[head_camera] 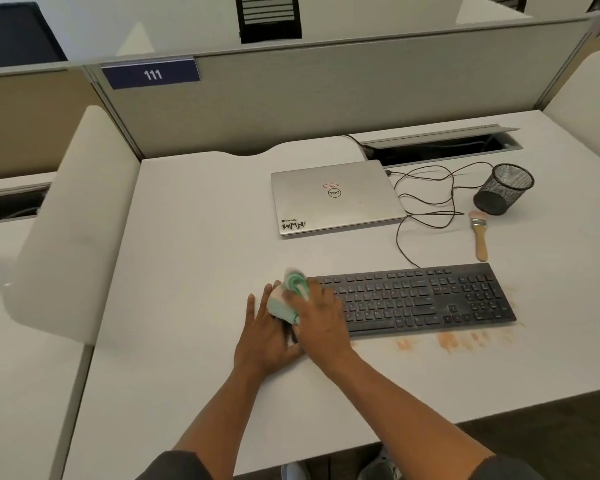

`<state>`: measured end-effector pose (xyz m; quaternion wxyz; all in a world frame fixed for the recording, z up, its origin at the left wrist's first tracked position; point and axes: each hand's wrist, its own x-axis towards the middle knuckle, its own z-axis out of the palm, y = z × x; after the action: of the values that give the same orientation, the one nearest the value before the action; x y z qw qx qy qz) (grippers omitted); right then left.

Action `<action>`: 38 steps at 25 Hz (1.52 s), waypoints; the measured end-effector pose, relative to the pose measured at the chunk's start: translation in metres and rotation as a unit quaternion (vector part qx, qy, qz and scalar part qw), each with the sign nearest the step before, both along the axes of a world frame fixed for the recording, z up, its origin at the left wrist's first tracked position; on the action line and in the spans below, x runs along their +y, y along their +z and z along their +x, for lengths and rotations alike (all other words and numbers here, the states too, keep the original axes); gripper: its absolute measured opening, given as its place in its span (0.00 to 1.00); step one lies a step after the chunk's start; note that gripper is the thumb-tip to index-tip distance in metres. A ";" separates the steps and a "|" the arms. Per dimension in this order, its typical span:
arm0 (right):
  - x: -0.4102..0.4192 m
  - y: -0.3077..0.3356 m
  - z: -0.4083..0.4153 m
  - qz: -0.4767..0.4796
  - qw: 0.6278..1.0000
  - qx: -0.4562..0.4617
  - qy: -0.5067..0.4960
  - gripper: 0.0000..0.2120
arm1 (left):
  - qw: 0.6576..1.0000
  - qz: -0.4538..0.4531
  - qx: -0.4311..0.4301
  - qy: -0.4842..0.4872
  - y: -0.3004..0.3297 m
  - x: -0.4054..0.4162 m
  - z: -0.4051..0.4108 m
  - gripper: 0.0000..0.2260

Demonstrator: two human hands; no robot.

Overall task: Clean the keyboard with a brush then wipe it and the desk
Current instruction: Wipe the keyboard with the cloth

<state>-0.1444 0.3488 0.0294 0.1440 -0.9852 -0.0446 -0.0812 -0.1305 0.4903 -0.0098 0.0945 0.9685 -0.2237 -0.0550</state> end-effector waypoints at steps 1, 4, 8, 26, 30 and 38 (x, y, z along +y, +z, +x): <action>-0.009 -0.002 -0.009 0.002 1.000 0.001 0.019 0.25 | 1.000 -0.003 -0.001 0.005 -0.001 0.000 0.000 0.45; -0.067 -0.003 -0.019 0.004 1.000 0.003 0.003 0.29 | 1.000 -0.010 0.005 0.023 -0.001 0.000 -0.002 0.53; -0.166 0.003 -0.021 -0.024 0.983 0.021 -0.179 0.27 | 1.000 -0.006 0.017 0.025 0.004 -0.001 -0.002 0.53; -0.119 0.006 -0.015 0.000 0.990 0.006 -0.141 0.27 | 0.999 -0.017 0.015 0.029 0.005 -0.002 -0.003 0.54; -0.208 0.009 -0.018 -0.016 0.954 0.030 -0.296 0.25 | 0.999 -0.009 0.017 0.030 0.006 -0.002 -0.004 0.54; -0.083 0.002 -0.022 0.020 0.980 0.002 -0.196 0.26 | 0.999 -0.019 0.019 0.030 0.005 -0.002 -0.004 0.53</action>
<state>-0.1665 0.2657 0.0311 0.1449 -0.9720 0.1510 -0.1072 -0.1348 0.4885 -0.0044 0.1183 0.9716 -0.1940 -0.0659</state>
